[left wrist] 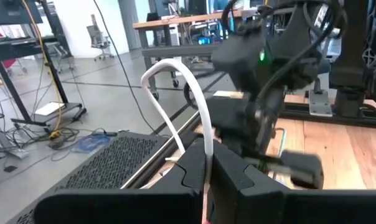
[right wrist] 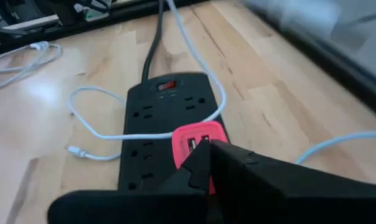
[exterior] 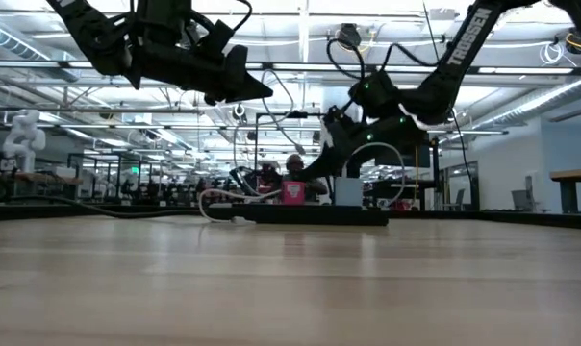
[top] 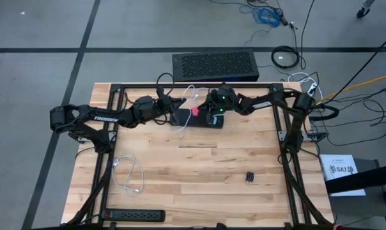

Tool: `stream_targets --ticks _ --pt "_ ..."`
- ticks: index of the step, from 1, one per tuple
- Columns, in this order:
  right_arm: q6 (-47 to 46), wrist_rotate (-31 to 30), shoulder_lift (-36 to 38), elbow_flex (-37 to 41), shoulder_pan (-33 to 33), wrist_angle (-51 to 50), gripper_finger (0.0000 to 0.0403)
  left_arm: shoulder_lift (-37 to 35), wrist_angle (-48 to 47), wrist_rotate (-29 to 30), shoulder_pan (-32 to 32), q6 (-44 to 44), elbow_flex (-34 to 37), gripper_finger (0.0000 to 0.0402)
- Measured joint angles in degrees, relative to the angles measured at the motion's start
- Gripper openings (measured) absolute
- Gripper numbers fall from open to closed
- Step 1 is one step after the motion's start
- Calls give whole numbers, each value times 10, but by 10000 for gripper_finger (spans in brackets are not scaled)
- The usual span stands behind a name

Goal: Insert USB
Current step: Insert the white USB cable into the pink charger adapter

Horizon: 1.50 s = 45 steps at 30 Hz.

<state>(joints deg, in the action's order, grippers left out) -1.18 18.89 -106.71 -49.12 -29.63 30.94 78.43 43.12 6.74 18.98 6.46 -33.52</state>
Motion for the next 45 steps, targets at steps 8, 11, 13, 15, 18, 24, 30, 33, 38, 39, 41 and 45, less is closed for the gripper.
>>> stream_targets --ticks 8,11,13,15,18,24,30,33,38,39,41,45 --pt "90 -78 78 -1 35 -55 68 1 -2 2 0 0 1 19" --pt "145 -157 84 -1 63 -45 94 1 -2 2 0 0 1 19" --pt "179 -217 80 -1 80 -32 107 1 -2 2 0 0 1 19" --pt "212 -267 77 -1 94 -15 116 1 -2 2 0 0 1 19" --pt "248 -312 73 -2 105 11 119 1 -3 2 0 0 1 19" --pt "292 -324 72 -2 105 28 115 2 -3 2 0 0 1 19" --pt "337 -325 54 -15 101 27 115 2 -2 2 0 0 2 19" --pt "363 -326 34 -43 106 15 114 2 -2 2 0 0 2 19" --pt "374 -358 11 -85 107 -31 108 2 -2 2 0 0 2 19" --pt "373 -366 11 -89 106 -37 100 2 -3 2 0 0 2 19" --pt "371 -378 11 -91 107 -45 75 2 -5 3 0 0 2 19" --pt "351 -379 14 -91 114 -76 11 2 -6 3 0 0 2 19"
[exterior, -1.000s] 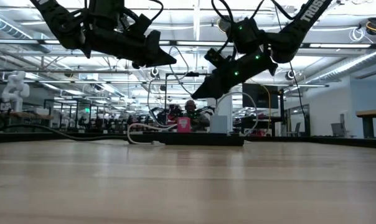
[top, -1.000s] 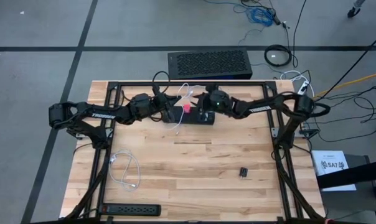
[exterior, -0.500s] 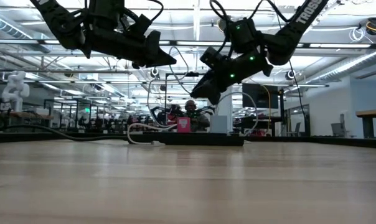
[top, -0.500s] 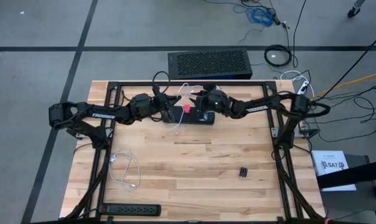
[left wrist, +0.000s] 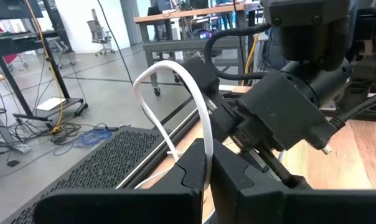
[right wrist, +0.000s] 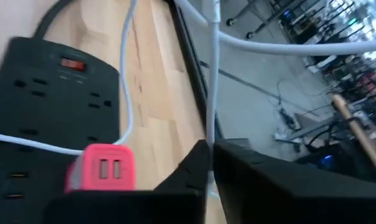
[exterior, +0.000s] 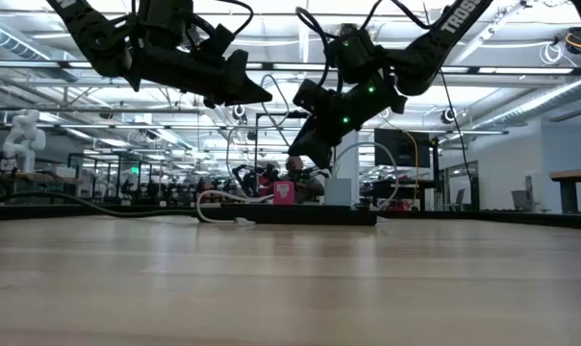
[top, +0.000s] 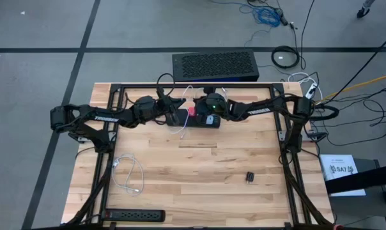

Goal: Insert USB
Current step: Insert the white USB cable into the pink charger adapter

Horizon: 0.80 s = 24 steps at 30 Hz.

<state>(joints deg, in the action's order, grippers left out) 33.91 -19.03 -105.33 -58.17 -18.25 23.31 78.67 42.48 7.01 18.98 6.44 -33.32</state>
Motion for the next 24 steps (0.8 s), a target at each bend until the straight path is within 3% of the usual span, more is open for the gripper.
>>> stream_targets --ticks 2,8,12,24 --pt "-32 14 2 0 5 -21 7 0 0 0 0 0 0 19" --pt "-171 157 2 0 -1 -49 2 0 1 -6 -9 0 0 19" --pt "-175 165 2 1 -6 -37 1 0 6 -7 -16 0 0 19" --pt "-202 309 2 56 -54 89 0 0 6 -7 -19 0 -2 19"
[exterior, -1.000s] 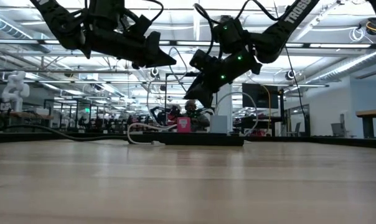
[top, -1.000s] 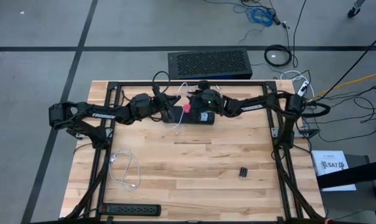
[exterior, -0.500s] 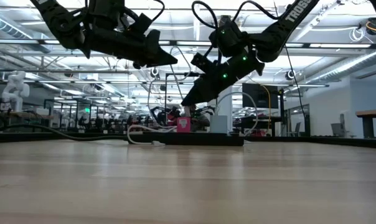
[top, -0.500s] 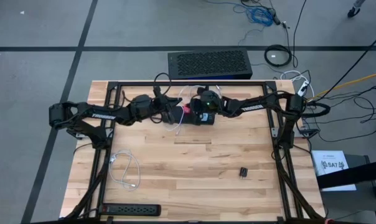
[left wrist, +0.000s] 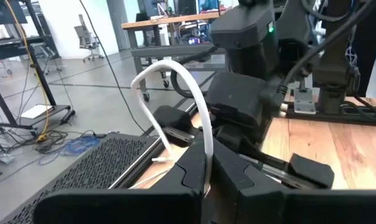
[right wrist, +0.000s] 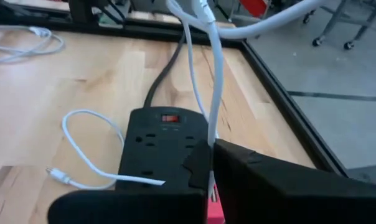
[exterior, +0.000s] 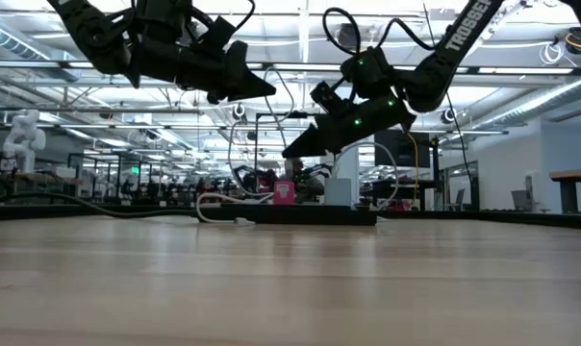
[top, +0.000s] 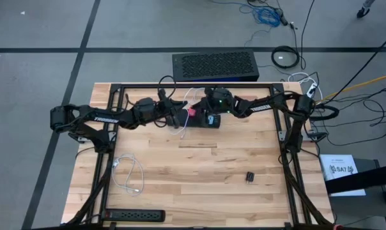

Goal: Insert USB
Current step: Insert the white USB cable into the pink charger adapter

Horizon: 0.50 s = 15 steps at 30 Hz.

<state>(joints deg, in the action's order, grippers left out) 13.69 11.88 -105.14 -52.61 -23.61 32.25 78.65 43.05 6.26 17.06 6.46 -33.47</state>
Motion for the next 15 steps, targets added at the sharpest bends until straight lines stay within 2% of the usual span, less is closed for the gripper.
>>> stream_targets --ticks 5,8,15 --pt "6 9 -4 3 -1 23 0 0 -2 0 -7 9 -13 19" --pt "7 35 -22 3 -5 45 0 0 -17 0 -11 15 -19 19" --pt "19 36 -44 2 -8 65 0 0 -48 9 -11 15 -24 19"
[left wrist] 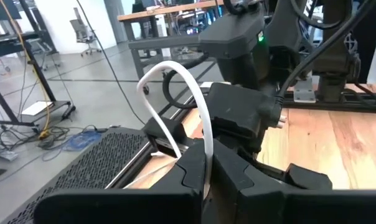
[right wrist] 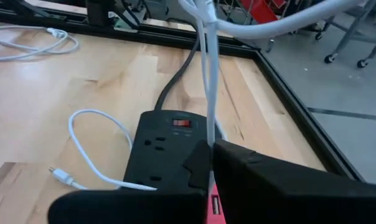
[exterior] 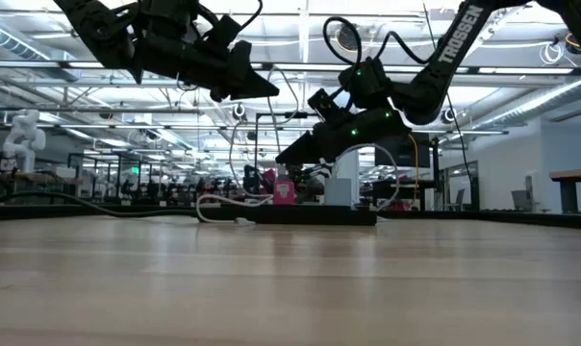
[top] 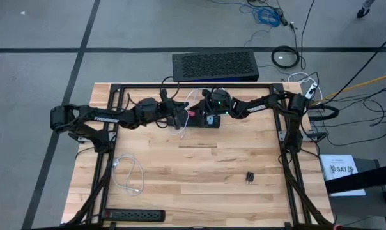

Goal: Insert USB
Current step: Insert the white USB cable into the pink charger adapter

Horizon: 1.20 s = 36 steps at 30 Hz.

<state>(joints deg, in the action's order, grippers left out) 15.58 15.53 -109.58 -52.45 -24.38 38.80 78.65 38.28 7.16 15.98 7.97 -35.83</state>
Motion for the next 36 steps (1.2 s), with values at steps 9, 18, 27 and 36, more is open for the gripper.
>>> stream_targets --ticks 9,18,27,36 --pt "-2 31 2 0 -22 -7 0 0 -1 4 0 0 0 19" --pt "4 43 2 0 -24 -7 0 0 1 4 0 0 0 19" --pt "14 44 2 0 -27 -5 0 0 2 3 0 0 0 19" --pt "20 43 -6 -3 -27 -1 0 0 0 3 0 0 0 19"
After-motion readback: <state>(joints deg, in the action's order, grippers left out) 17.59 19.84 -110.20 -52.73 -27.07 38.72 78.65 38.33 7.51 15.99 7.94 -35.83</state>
